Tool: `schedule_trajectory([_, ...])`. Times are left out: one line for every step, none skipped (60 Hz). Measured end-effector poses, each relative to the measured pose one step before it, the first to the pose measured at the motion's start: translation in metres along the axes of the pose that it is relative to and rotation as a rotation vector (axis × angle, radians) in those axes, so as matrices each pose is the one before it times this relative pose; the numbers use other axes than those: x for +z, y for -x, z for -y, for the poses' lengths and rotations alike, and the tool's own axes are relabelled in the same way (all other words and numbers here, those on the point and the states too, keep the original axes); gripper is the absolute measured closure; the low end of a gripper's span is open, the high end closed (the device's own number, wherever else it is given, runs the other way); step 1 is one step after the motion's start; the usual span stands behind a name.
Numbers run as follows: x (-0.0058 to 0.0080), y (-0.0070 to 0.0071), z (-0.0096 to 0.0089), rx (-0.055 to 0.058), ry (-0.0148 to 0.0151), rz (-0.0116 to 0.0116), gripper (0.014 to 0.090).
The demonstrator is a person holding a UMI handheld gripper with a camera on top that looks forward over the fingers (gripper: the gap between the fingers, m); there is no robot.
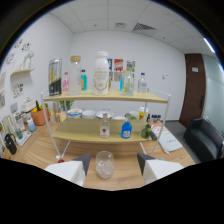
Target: Make me a cup of Vodka Sunrise.
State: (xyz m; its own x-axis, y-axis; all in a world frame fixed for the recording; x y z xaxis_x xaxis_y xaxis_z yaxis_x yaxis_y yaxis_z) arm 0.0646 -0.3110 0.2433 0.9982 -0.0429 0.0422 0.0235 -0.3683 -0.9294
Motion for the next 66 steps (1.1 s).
schedule_trajectory([0.00063, -0.00353, 0.0089, 0.0006, -0.01426, -0.00121, 0.0181])
schedule_trajectory([0.00083, -0.00302, 0.00961, 0.0001, -0.01485, 0.0001, 0.0179])
schedule_trajectory([0.00156, -0.00256, 0.00976, 0.0004, -0.01574, 0.00181, 0.018])
schedule_trajectory([0.00165, -0.00266, 0.00963, 0.0008, -0.01425, 0.00152, 0.0181])
schedule_trajectory([0.00229, -0.00287, 0.00925, 0.0009, -0.01301, 0.00026, 0.0181])
schedule_trajectory([0.00282, -0.00277, 0.00945, 0.0002, -0.01219, -0.00094, 0.0182])
schedule_trajectory([0.00226, -0.00112, 0.00971, -0.0002, -0.01314, -0.00135, 0.0183])
schedule_trajectory([0.00365, -0.00218, 0.00855, -0.0003, -0.01288, 0.00248, 0.0182])
schedule_trajectory([0.00369, -0.00148, 0.0085, 0.0002, -0.01142, 0.0046, 0.0179])
schedule_trajectory([0.00414, -0.00099, 0.00765, 0.0011, -0.0129, 0.00451, 0.0179])
schedule_trajectory([0.0042, -0.00154, 0.00758, 0.0007, -0.0096, 0.00233, 0.0181])
schedule_trajectory([0.00456, -0.00205, 0.00784, 0.0007, -0.01129, 0.00135, 0.0183])
schedule_trajectory([0.0048, -0.00222, 0.00727, 0.0012, -0.01133, 0.00045, 0.0181])
schedule_trajectory([0.00511, -0.00194, 0.00692, 0.0013, -0.0109, 0.0011, 0.0184])
schedule_trajectory([0.00524, -0.00114, 0.00661, 0.0016, -0.01083, 0.00415, 0.0182])
schedule_trajectory([0.00517, -0.00067, 0.006, 0.0018, -0.01038, 0.00594, 0.0181])
schedule_trajectory([0.00672, 0.00076, 0.00545, 0.0006, -0.01073, 0.00459, 0.0183])
schedule_trajectory([0.0056, -0.00148, 0.00434, 0.0008, -0.00781, 0.00208, 0.0184])
schedule_trajectory([0.00608, -0.00208, 0.0039, -0.0002, -0.00587, -0.00092, 0.0186])
schedule_trajectory([0.00676, -0.00098, 0.0039, -0.0007, -0.00438, -0.00298, 0.0187])
schedule_trajectory([0.00619, -0.00218, 0.00251, -0.0002, -0.00258, -0.00307, 0.0189])
schedule_trajectory([0.00577, -0.00144, 0.00214, 0.0, -0.00057, -0.00045, 0.0188])
schedule_trajectory([0.00595, -0.00014, 0.00172, 0.0006, 0.00013, 0.00358, 0.019])
schedule_trajectory([0.00571, 0.00018, 0.00163, 0.0011, -0.00088, 0.00515, 0.0189])
schedule_trajectory([0.00544, 0.00002, 0.00175, 0.0015, -0.00328, 0.00387, 0.019])
schedule_trajectory([0.00575, -0.00028, 0.00075, 0.0019, -0.00487, 0.00011, 0.0197])
schedule_trajectory([0.00483, -0.00089, 0.00122, 0.0004, -0.00107, -0.00033, 0.0205])
schedule_trajectory([0.00506, -0.00097, 0.00094, -0.0006, 0.00051, -0.00088, 0.0212])
schedule_trajectory([0.0047, -0.00053, 0.00092, -0.0017, 0.00171, 0.00015, 0.0228])
schedule_trajectory([0.00466, -0.00095, 0.00001, -0.0016, 0.00231, -0.00135, 0.0238])
schedule_trajectory([0.00435, -0.00103, 0.00019, -0.0009, 0.0025, -0.00308, 0.0251])
schedule_trajectory([0.00415, -0.00133, -0.00035, -0.0011, 0.00378, -0.0033, 0.0263])
schedule_trajectory([0.00402, -0.0008, -0.00075, -0.0019, 0.00582, -0.00179, 0.0277])
schedule_trajectory([0.00377, -0.00044, -0.00093, -0.0024, 0.0068, 0.00067, 0.029])
schedule_trajectory([0.00377, 0.00003, -0.00053, -0.0017, 0.00551, 0.0024, 0.0302])
schedule_trajectory([0.00315, 0.00028, -0.00021, -0.0009, 0.00345, 0.00288, 0.0318])
schedule_trajectory([0.00309, 0.00009, 0.00023, 0.0002, 0.00176, 0.00279, 0.0334])
schedule_trajectory([0.00217, 0.00038, -0.00044, 0.0011, 0.00086, 0.00222, 0.0357])
schedule_trajectory([0.00279, -0.00006, 0.00014, 0.0003, 0.00303, 0.00255, 0.0383])
schedule_trajectory([0.00186, -0.00051, -0.0002, 0.0001, 0.00253, 0.00166, 0.0414])
schedule_trajectory([0.00182, -0.00041, -0.0001, 0.0003, 0.00252, 0.00126, 0.0451])
schedule_trajectory([0.0018, -0.00069, 0.00005, 0.0008, 0.00225, 0.00002, 0.0489])
schedule_trajectory([0.00164, -0.00062, 0.00025, 0.0019, 0.00122, -0.0007, 0.0524])
schedule_trajectory([0.00106, -0.00025, 0.00044, 0.0028, 0.00042, 0.00041, 0.0559])
schedule_trajectory([0.00093, -0.00011, 0.00052, 0.0032, -0.0001, 0.00115, 0.0588])
schedule_trajectory([0.00154, 0.00025, 0.00057, 0.0022, 0.00045, 0.00191, 0.0619])
schedule_trajectory([0.00075, -0.00078, 0.00018, 0.0028, 0.00038, -0.00237, 0.0644])
schedule_trajectory([0.00071, -0.00119, 0.00031, 0.0028, 0.001, -0.00412, 0.0669])
schedule_trajectory([0.00058, -0.00061, 0.00027, 0.0033, 0.00124, 0.00006, 0.0674])
schedule_trajectory([0.00042, 0.00011, -0.0001, 0.0064, 0.00297, 0.00274, 0.0675])
schedule_trajectory([0.00041, 0.00021, -0.00029, 0.007, 0.00358, 0.00329, 0.0675])
schedule_trajectory([-0.0002, 0.00045, -0.00027, 0.0057, 0.00311, 0.00391, 0.0676])
schedule_trajectory([0.00024, 0.00014, 0.00018, 0.0037, 0.00222, 0.00295, 0.0675])
schedule_trajectory([0.00018, -0.00016, -0.0001, 0.0019, 0.00286, 0.00179, 0.0678])
schedule_trajectory([0.00022, -0.00035, -0.00008, 0.0012, 0.00305, 0.0004, 0.0678])
schedule_trajectory([-0.00007, -0.00068, -0.0001, 0.0005, 0.00299, -0.00113, 0.0677])
schedule_trajectory([-0.00014, -0.00046, -0.00015, 0.0, 0.00233, -0.00176, 0.0681])
schedule_trajectory([-0.00009, -0.00021, 0.00007, -0.0006, 0.00157, -0.00119, 0.0682])
schedule_trajectory([0.00028, -0.00019, 0.00004, 0.0004, 0.00203, -0.00038, 0.0682])
schedule_trajectory([-0.00027, -0.00025, 0.00024, -0.0006, 0.00066, -0.00023, 0.0685])
schedule_trajectory([-0.00047, 0.00003, -0.00014, 0.0007, 0.0007, -0.00081, 0.0685])
schedule_trajectory([-0.00063, 0.00016, -0.00007, 0.0006, -0.00005, 0.00119, 0.0687])
schedule_trajectory([-0.00092, 0.00045, -0.00006, -0.0008, 0.00075, 0.0032, 0.0686])
schedule_trajectory([-0.00102, 0.00046, -0.00024, -0.0019, 0.00203, 0.00414, 0.0687])
schedule_trajectory([-0.00124, 0.00026, -0.00007, -0.0019, 0.00175, 0.00301, 0.0687])
schedule_trajectory([-0.00172, -0.00034, 0.00064, -0.0001, -0.00078, 0.00087, 0.0688])
